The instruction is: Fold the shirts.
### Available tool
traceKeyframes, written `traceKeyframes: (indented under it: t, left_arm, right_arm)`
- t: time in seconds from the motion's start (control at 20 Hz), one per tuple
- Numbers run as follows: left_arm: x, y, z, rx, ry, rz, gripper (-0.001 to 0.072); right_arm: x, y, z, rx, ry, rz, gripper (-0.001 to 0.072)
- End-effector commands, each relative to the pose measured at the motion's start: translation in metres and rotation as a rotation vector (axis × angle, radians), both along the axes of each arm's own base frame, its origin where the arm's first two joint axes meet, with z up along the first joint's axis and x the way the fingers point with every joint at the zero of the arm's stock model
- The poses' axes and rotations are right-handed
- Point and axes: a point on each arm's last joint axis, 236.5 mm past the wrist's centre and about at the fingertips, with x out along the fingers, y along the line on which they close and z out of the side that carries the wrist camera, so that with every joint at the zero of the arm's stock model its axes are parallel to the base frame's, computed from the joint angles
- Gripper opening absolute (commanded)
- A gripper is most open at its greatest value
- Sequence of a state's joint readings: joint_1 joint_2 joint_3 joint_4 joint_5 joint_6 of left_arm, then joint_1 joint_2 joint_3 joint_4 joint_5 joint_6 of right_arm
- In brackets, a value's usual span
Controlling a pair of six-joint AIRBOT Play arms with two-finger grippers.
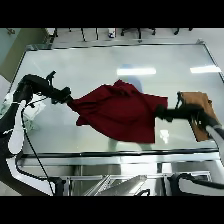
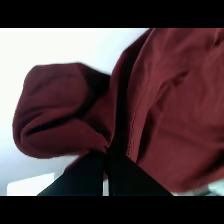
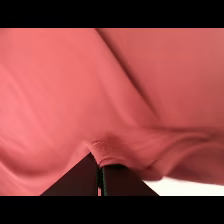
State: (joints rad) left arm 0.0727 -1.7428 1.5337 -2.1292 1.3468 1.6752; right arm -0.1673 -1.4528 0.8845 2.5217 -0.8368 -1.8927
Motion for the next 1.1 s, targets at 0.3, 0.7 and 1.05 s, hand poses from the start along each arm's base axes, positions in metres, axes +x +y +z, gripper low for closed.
traceKeyframes:
  t: [0.3, 0.7, 1.05]
  left_arm:
    - [-0.033, -0.002, 0.002, 0.008, 0.049, -0.001, 0.0014]
    - [0.012, 0.013, 0.055, 0.044, -0.191, -0.087, 0.0697]
    - [-0.011, 0.062, 0.057, 0.049, -0.207, -0.243, 0.0696]
  right_arm:
    - [0.066, 0.003, 0.003, 0.067, 0.046, 0.14, 0.0019]
    - [0.046, -0.004, 0.009, 0.112, 0.085, 0.204, 0.0427]
    - [-0.059, -0.031, 0.014, 0.258, 0.283, 0.333, 0.0426]
